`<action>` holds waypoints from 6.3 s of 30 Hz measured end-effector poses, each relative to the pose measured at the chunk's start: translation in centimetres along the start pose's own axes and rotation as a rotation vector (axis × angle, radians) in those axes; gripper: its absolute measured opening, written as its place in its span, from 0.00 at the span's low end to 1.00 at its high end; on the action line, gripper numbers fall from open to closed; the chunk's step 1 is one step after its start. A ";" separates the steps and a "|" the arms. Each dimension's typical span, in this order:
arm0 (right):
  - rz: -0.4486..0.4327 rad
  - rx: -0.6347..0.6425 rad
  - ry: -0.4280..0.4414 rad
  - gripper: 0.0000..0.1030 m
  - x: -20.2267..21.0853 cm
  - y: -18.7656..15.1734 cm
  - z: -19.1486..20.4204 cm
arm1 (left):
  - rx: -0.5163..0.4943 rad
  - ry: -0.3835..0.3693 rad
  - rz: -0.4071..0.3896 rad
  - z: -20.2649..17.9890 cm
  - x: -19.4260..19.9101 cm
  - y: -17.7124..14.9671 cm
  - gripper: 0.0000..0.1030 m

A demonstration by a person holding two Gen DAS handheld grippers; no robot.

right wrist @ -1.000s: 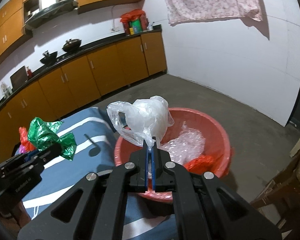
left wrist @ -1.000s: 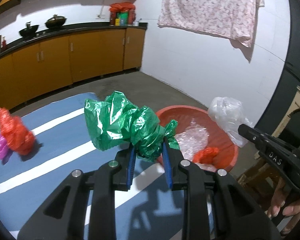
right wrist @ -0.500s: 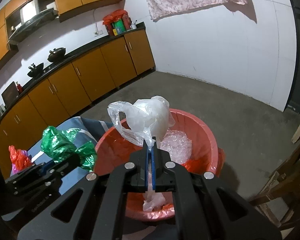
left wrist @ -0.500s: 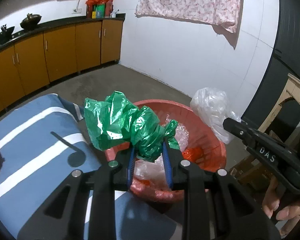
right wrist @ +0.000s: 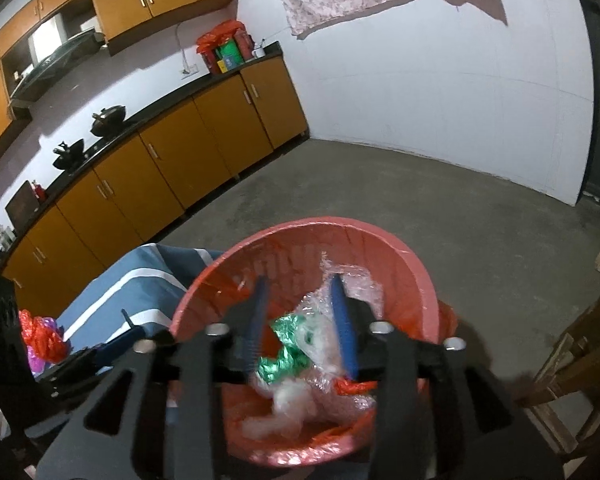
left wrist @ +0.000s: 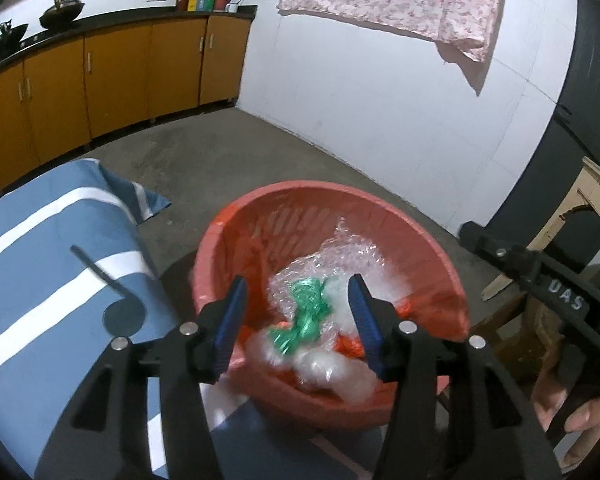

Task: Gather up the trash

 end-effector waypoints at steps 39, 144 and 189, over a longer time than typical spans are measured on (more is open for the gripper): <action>0.071 0.639 0.547 0.84 -7.7 -8.7 45.6 | 0.491 0.851 -0.363 35.9 32.1 -12.8 0.92; 0.059 0.077 0.011 0.26 1.9 0.7 3.9 | -0.035 0.119 -0.055 -3.4 6.5 1.6 0.17; -0.242 0.248 -0.128 0.98 16.0 -5.6 6.8 | 0.082 0.381 -0.362 1.6 22.2 -6.8 0.96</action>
Point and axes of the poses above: each gripper's, at about its wrist camera, not at the fingertips, and x roughly against the way its jaws point, z to its left, y to its top, the point moved 5 cm from there along -x, roughly the way its jaws point, and after that the axes turned 6 degrees about x, right-handed, at the moved point
